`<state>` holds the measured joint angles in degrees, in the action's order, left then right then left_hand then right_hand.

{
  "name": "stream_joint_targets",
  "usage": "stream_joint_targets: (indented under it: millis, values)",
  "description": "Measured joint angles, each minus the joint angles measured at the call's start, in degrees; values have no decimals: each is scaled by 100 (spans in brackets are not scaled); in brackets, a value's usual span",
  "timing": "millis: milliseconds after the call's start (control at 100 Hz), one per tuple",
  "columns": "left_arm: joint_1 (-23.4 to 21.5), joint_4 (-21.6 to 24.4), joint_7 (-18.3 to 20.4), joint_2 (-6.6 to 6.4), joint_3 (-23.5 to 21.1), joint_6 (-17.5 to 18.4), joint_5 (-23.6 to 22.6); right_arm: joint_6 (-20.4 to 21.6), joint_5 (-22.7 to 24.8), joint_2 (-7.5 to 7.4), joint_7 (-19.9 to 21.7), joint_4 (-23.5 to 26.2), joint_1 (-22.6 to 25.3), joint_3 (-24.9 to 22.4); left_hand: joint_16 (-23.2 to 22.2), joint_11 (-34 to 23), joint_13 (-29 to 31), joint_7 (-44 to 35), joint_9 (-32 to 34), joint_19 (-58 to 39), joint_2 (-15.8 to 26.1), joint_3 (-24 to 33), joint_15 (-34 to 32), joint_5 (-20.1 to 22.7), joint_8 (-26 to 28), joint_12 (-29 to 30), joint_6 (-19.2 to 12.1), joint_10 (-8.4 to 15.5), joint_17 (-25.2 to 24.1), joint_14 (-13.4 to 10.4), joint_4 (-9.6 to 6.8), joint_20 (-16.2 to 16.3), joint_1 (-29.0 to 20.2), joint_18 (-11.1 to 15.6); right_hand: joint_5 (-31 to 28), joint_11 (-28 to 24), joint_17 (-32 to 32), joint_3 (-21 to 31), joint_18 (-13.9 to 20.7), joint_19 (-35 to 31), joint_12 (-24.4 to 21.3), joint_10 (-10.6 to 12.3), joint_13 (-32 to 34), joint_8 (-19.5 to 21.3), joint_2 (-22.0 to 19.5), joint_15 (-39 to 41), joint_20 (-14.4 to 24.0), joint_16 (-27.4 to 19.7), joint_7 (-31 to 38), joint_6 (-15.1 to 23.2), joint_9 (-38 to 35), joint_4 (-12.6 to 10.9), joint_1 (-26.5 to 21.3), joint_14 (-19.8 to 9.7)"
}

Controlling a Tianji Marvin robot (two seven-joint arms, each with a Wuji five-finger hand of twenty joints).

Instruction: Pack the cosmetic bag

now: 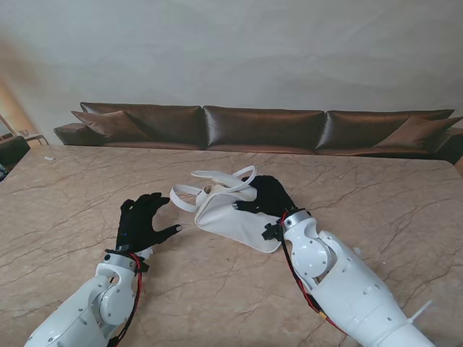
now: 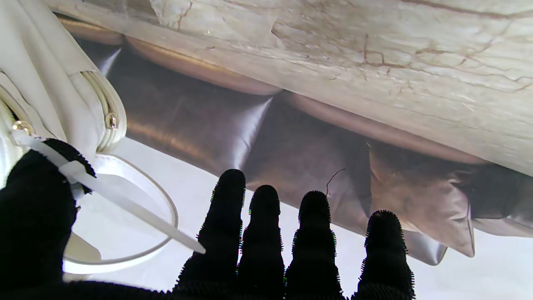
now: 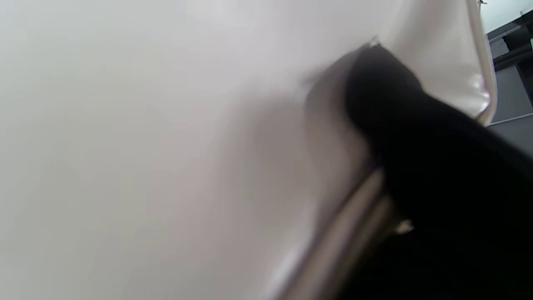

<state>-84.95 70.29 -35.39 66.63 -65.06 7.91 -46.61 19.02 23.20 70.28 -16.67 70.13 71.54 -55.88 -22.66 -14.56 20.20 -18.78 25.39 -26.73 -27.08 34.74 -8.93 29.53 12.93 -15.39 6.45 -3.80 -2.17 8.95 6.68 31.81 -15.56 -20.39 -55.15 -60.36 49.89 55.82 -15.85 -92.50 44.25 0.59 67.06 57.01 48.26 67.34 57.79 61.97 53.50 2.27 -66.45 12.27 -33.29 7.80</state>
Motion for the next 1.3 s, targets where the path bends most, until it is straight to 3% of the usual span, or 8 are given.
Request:
stream_joint_targets:
  millis: [230, 340, 440, 590, 710, 1030, 1130, 1300]
  values:
    - [109, -217, -267, 55, 105, -48, 78, 49, -7, -30, 86, -57, -79, 77, 0, -2, 0, 0, -2, -5, 625, -401, -29, 0, -1, 3, 46, 0, -9, -3, 140, 19, 54, 2, 0, 0, 1, 0, 0, 0, 1, 0, 0, 0, 0, 0, -5, -8, 0, 0, 0, 0, 0, 0]
    - [133, -298, -246, 94, 94, 108, 335, 41, 53, -31, -15, -133, -157, 175, 15, -3, -244, 76, -249, 31, 1952, -2688, -28, -120, -12, 18, 49, -2, -182, -21, -38, 19, -674, 65, -2, 0, 1, 0, -1, 0, 8, 0, 6, 0, 0, 0, -5, -8, 2, 0, -1, -1, 0, 0]
    - [114, -284, 56, 130, -19, 378, 784, 42, 296, -45, -82, -248, -265, 304, 64, 0, -304, 144, -298, 203, 2606, -3324, 13, -167, -23, 64, 61, -34, -258, -31, -350, 19, -782, 95, -10, 0, 4, 2, -1, -10, 49, 0, 12, 0, 0, 15, 2, 1, 4, 0, -4, -7, -4, 0]
    - [157, -389, -7, 130, -11, 525, 542, 34, 381, -63, -87, -317, -381, 453, 87, 63, -374, 295, -299, 500, 2845, -3363, 84, -169, -88, 68, 65, -47, -294, -31, -977, 29, -241, 95, -14, 0, 9, 4, -1, -26, 54, 0, 31, 0, 0, 21, 3, 3, 15, 0, -46, -8, -4, 0]
    - [220, -554, -87, 130, -11, 653, 544, -97, 457, -66, -61, -332, -454, 530, 135, 77, -374, 365, -299, 664, 2845, -3194, 90, -169, -147, 69, 67, -48, -294, -31, -1222, 68, -158, 109, -14, 0, 10, 4, -1, -31, 54, 0, 36, 0, 0, 21, 3, 3, 18, 0, -48, -9, -4, 0]
    - [268, -784, -235, 101, -191, 509, 327, -490, 1035, -262, 516, -207, -818, 920, 146, 136, -374, 381, -299, 829, 2845, -3052, 97, -169, -155, 132, 84, -48, -274, -37, -1291, 68, -96, 205, -14, 36, -178, 5, 107, -40, 45, 0, -30, -4, 0, 21, 23, 3, 21, 0, -48, -5, -6, 0]
    - [282, -842, -280, 79, -243, 496, 245, -805, 1161, -324, 709, -79, -934, 1084, 148, 137, -374, 384, -307, 854, 2845, -3048, 98, -169, -155, 146, 86, -124, -247, -37, -1340, 68, -96, 219, 3, 117, -339, 155, 191, -40, 15, 5, -120, -89, 115, -17, 61, 3, 24, 3, -48, 344, -11, 0]
    - [284, -876, -281, 33, -349, 478, 166, -1053, 1302, -336, 769, -39, -1079, 1283, 151, 137, -374, 390, -306, 857, 2845, -3044, 98, -169, -155, 190, 87, -125, -222, -38, -1340, 68, -96, 244, 461, 297, -706, 1152, 379, 102, -57, 258, -473, -1053, 451, -100, 93, 90, 292, 414, 285, 535, 449, -100]
